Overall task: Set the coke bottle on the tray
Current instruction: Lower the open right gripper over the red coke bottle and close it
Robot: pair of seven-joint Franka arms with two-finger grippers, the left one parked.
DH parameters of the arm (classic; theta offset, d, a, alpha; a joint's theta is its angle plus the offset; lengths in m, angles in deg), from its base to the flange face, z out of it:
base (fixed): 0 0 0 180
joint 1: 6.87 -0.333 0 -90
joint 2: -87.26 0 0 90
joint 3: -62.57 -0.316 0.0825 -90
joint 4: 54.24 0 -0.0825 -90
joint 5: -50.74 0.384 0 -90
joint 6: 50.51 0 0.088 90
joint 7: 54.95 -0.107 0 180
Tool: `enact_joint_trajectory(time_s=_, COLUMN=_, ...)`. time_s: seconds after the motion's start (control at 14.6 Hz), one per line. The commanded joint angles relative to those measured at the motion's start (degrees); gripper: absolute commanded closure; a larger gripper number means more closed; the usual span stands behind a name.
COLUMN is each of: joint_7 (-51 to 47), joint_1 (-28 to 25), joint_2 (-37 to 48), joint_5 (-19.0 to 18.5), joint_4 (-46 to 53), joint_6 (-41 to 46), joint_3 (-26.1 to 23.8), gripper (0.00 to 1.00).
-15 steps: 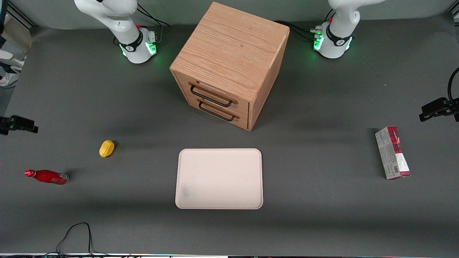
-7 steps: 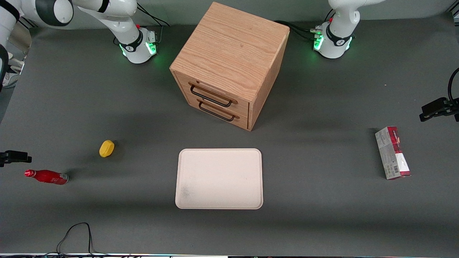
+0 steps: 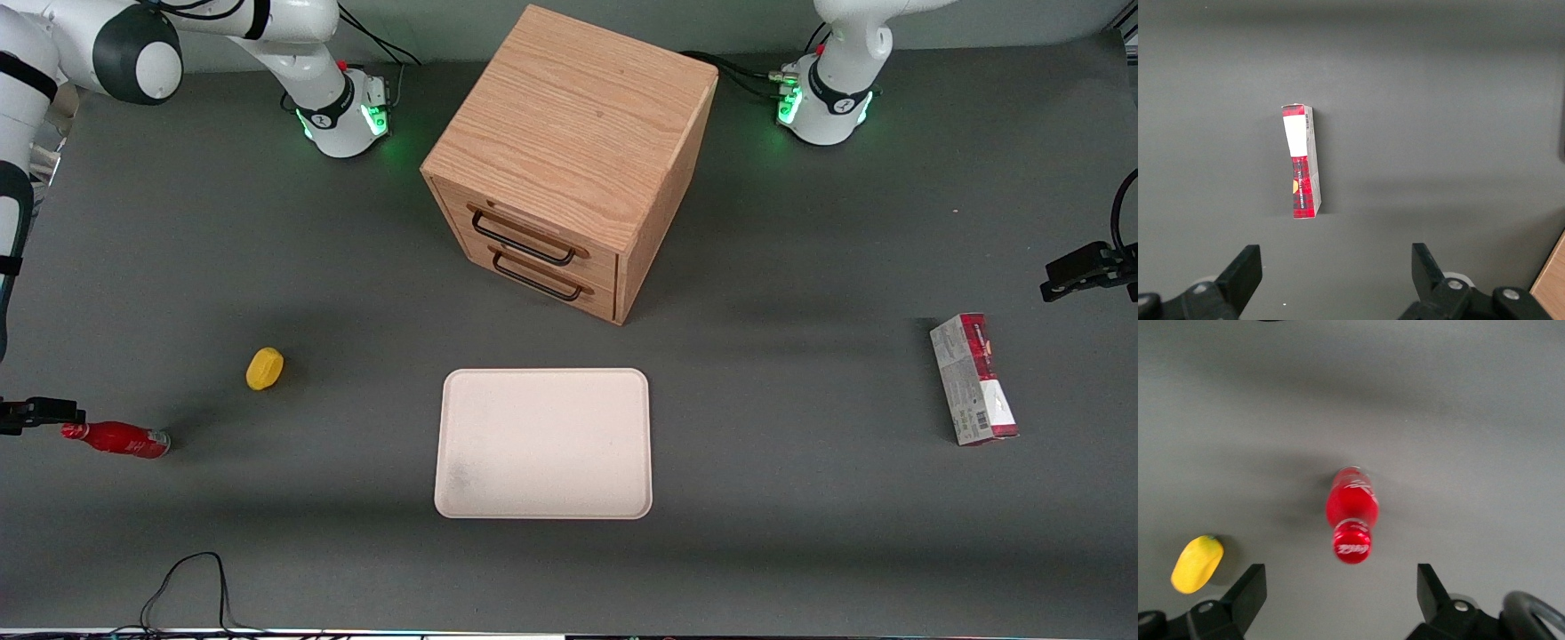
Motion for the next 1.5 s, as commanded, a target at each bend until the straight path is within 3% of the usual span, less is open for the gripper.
enact_joint_trajectory(time_s=0.0, joint_7=3.51, joint_1=-0.08, joint_2=-0.66, joint_5=2.79, joint_4=-1.55, joint_6=-4.08, joint_3=0.91, gripper=0.00)
enact_joint_trajectory(time_s=0.34, joint_7=4.22, joint_1=-0.08, joint_2=-1.45, joint_5=6.13, joint_4=-2.18, joint_6=-5.42, joint_3=1.61, gripper=0.08)
enact_joint_trajectory(time_s=0.96, joint_7=4.48, joint_1=-0.08, joint_2=-2.25, joint_5=7.98, joint_4=-3.84, joint_6=-6.74, joint_3=1.70, gripper=0.26)
enact_joint_trajectory(time_s=1.23, joint_7=4.48, joint_1=-0.08, joint_2=-2.25, joint_5=7.98, joint_4=-3.93, joint_6=-6.74, joint_3=1.70, gripper=0.53)
enact_joint_trajectory(time_s=1.44, joint_7=4.48, joint_1=-0.08, joint_2=-2.25, joint_5=7.98, joint_4=-3.85, joint_6=-6.74, joint_3=1.70, gripper=0.80)
